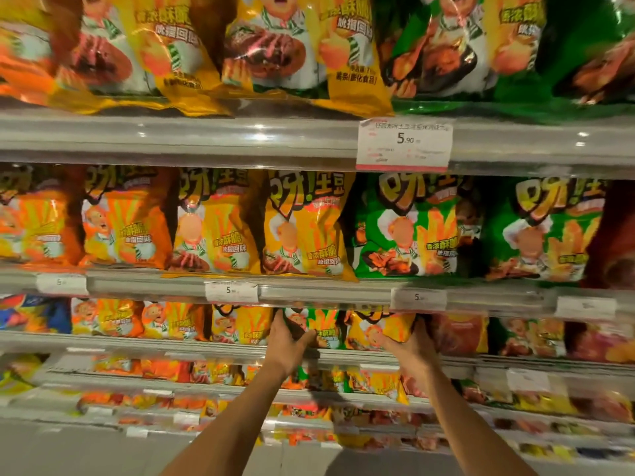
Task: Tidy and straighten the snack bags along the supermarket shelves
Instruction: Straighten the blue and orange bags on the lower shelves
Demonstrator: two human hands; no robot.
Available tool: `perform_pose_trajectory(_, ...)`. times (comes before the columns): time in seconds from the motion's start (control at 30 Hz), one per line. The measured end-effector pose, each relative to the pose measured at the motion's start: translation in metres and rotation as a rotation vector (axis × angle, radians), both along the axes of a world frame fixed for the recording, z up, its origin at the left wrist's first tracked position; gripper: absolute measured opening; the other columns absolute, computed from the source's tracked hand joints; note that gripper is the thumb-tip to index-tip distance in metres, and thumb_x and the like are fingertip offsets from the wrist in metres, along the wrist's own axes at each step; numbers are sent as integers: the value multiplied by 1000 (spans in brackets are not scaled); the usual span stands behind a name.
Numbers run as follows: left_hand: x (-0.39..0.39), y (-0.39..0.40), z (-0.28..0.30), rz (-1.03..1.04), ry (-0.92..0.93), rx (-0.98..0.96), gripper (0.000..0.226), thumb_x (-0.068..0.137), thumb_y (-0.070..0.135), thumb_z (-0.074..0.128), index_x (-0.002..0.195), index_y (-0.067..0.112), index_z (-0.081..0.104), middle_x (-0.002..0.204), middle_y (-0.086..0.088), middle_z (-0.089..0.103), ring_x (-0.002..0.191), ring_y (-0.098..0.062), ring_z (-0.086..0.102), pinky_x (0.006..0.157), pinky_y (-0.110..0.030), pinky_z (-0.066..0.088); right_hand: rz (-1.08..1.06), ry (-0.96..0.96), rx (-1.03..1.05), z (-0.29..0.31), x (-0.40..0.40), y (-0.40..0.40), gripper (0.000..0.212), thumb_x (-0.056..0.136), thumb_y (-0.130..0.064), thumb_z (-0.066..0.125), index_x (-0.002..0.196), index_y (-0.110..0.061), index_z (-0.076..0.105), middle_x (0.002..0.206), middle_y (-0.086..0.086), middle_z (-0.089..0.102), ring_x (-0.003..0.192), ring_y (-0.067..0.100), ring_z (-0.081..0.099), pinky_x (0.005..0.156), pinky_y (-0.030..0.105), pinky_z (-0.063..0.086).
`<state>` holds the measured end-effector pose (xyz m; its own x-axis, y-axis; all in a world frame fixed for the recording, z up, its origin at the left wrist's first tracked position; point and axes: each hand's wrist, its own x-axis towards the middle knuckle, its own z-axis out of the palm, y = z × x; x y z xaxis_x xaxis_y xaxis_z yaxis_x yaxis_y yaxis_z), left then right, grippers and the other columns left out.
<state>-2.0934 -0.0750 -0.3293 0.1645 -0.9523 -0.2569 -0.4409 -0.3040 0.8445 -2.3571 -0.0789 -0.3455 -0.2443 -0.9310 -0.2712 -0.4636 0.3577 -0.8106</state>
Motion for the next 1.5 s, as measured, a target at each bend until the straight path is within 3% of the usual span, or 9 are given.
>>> perform_pose_trajectory(0.27,3,-16,1,-11,35,39,74,85,16,77,142,1,31,130,-16,54,123,-32,52,104,-40,45,107,-117,-32,2,-1,-5,110,55,-59,92,146,-31,37,132,-16,57,121,13,58,102,30,41)
perform_pose_trajectory(0.43,6,-20,-3,-47,187,98,55,80,-15,70,120,2,37,111,-13,52,81,-7,50,53,-7,48,128,-90,-16,-1,1,-9,102,60,-50,90,145,-30,38,126,-16,54,120,18,56,98,30,37)
perform_pose_trajectory(0.67,8,-23,-2,27,220,48,74,74,-3,83,134,-9,40,130,-28,54,123,-42,53,88,-37,56,6,-32,-36,-3,3,-12,101,58,-54,95,144,-28,47,129,-6,61,123,24,58,98,29,42)
perform_pose_trajectory(0.8,8,-30,-5,36,238,62,57,71,-4,84,119,-11,53,100,-15,66,93,-26,64,97,-53,49,45,-14,-45,4,0,-12,95,55,-61,93,133,-23,55,129,-5,63,127,24,58,102,28,47)
perform_pose_trajectory(0.93,9,-32,-4,87,310,72,58,71,-6,83,120,-8,52,108,-22,63,113,-41,59,102,-57,46,34,5,-104,7,1,-8,106,57,-65,90,145,-22,49,138,-5,59,132,22,54,103,22,43)
perform_pose_trajectory(1.07,10,-31,-3,74,344,28,47,73,-8,80,110,-2,52,95,-16,60,89,-34,58,70,-40,57,2,-35,-179,8,4,-8,97,59,-62,91,141,-26,54,124,-18,57,128,17,57,95,18,41)
perform_pose_trajectory(1.2,12,-30,-2,147,381,34,39,74,-10,78,90,12,52,88,-15,59,55,-21,60,42,-24,52,-4,-97,-193,8,6,-4,103,59,-63,90,147,-28,48,142,-6,58,133,18,52,109,32,44)
perform_pose_trajectory(1.33,9,-30,1,188,383,22,48,72,-6,82,86,24,47,93,-7,61,59,-20,67,43,-26,54,-54,-114,-205,9,2,6,93,64,-58,90,142,-27,52,132,-7,63,128,20,57,98,25,45)
perform_pose_trajectory(1.5,-4,-29,3,181,345,-4,40,72,-10,80,89,15,53,106,-15,62,97,-33,61,73,-40,56,-213,-143,-143,20,-10,10,91,65,-60,88,137,-15,54,114,-6,66,109,20,66,85,11,44)
